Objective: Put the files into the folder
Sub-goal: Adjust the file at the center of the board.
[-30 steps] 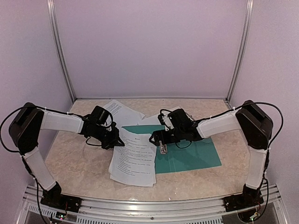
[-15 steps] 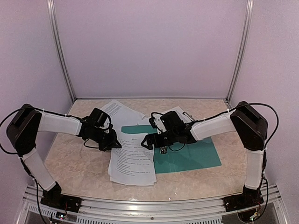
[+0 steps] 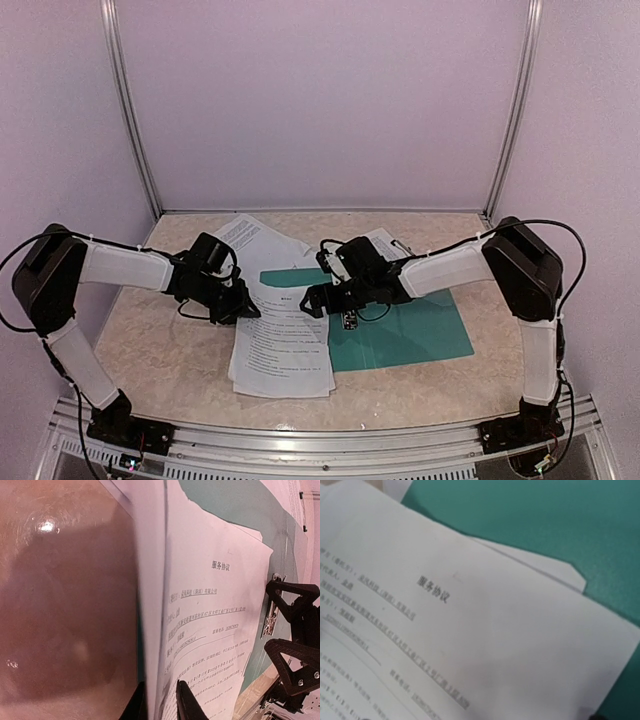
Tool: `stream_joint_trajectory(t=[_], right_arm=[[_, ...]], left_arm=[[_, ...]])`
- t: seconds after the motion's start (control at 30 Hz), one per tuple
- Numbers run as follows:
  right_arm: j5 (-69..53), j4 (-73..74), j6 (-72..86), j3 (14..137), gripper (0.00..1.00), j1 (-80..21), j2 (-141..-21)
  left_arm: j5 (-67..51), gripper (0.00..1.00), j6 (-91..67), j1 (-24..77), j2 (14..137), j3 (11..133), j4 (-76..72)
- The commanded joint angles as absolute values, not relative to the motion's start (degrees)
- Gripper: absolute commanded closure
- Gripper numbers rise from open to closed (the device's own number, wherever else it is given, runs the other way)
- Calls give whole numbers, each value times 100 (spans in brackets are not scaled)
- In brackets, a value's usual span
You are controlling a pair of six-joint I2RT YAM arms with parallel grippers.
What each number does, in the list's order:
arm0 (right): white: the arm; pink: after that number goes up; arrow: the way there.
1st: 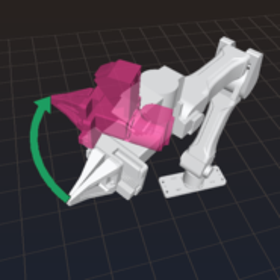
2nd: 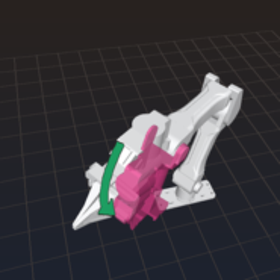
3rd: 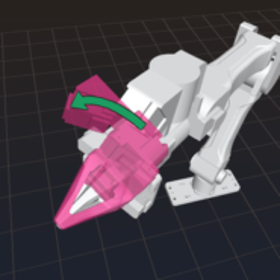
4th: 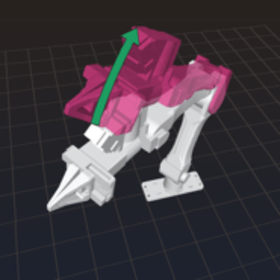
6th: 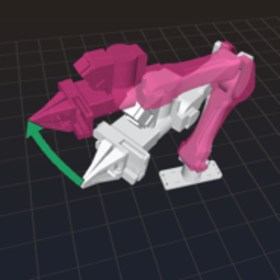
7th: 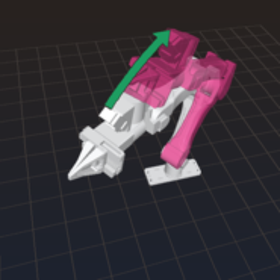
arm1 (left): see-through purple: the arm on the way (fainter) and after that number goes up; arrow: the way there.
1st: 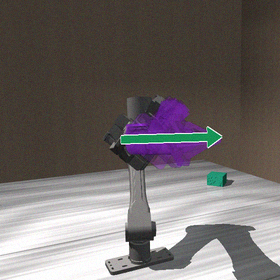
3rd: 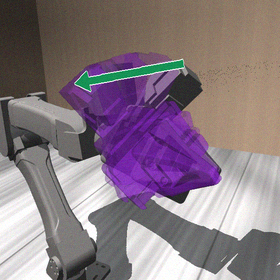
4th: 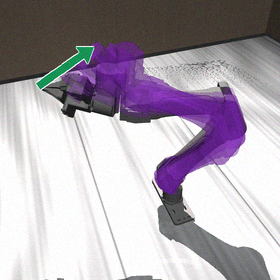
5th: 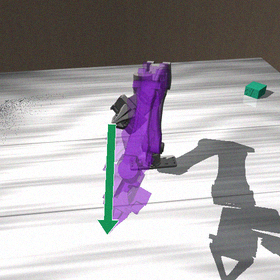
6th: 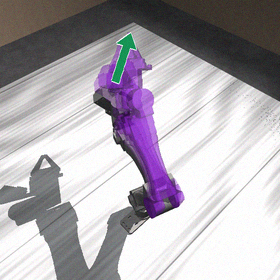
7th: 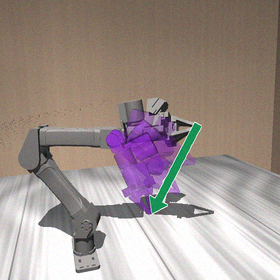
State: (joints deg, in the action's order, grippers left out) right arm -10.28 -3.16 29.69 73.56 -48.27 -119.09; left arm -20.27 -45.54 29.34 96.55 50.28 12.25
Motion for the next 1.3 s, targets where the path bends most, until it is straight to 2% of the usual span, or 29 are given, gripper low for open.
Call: stream_joint_trajectory(t=[0.0, 0.27, 0.9, 1.27], right_arm=[[-1001, -92, 3008, 7520, 8, -4880, -12173], [-1067, -35, 2925, 7711, 8, -4884, -12311], [-1204, 259, 2426, 8104, 8, -4878, -12542], [-1393, 442, 2123, 8413, 8, -4880, -12710]], left_arm=[[-2006, 79, -4468, 2936, 9557, 4915, 1219], [-2109, 73, -4470, 2911, 9681, 4962, 1240], [-2276, 69, -4326, 2866, 9773, 4984, 1283], [-2251, 63, -4237, 2861, 9828, 5045, 1373]])
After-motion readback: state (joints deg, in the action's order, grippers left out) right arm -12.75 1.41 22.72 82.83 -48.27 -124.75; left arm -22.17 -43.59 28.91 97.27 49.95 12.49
